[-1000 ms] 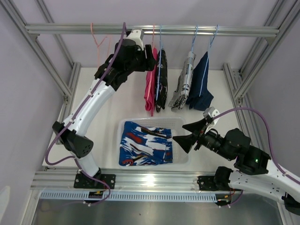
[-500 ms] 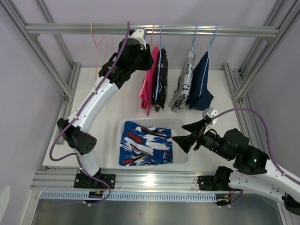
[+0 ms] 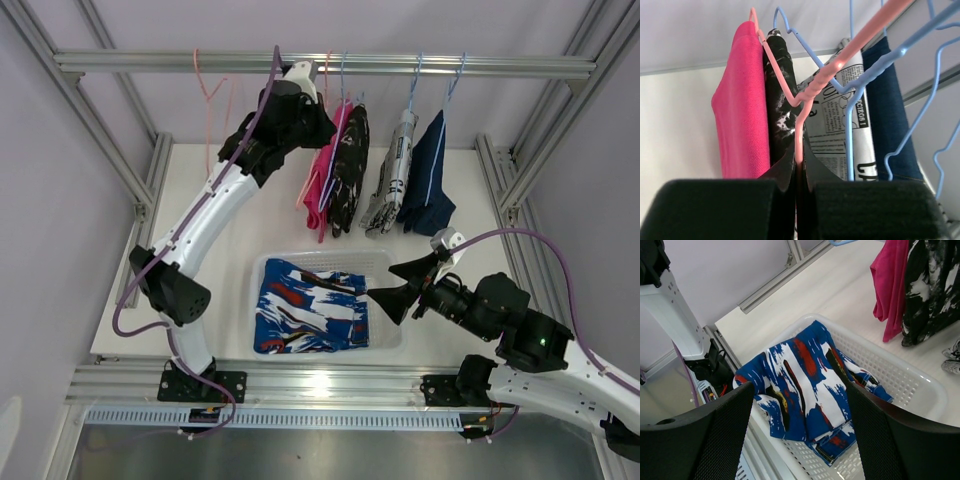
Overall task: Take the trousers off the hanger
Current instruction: Pick up the hanger from the clothesline.
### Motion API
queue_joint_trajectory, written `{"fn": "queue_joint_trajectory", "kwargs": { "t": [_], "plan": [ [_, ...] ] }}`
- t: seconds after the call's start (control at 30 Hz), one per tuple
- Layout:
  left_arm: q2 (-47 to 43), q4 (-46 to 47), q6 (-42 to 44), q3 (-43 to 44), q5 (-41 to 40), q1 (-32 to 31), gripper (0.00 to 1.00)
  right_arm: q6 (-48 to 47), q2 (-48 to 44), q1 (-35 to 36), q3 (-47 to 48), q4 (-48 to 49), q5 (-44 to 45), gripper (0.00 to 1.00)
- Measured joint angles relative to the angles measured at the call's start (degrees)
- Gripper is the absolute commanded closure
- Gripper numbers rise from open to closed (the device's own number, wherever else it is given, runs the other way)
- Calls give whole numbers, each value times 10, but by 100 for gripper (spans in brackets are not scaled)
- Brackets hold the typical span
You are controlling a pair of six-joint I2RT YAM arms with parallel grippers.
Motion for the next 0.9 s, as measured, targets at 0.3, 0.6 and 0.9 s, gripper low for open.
{"fn": "queue_joint_trajectory", "kwargs": {
  "t": [0.3, 0.6, 0.9],
  "plan": [
    [-32, 26, -18, -39, -9, 1, 99, 0, 2, -1, 0, 0, 0, 20],
    [-49, -23, -7, -22, -73, 1, 100, 3, 17, -1, 0, -1, 5, 21],
    [-50, -90, 37, 57, -122, 5, 100, 4, 21, -1, 0, -1, 10, 20]
  ]
}}
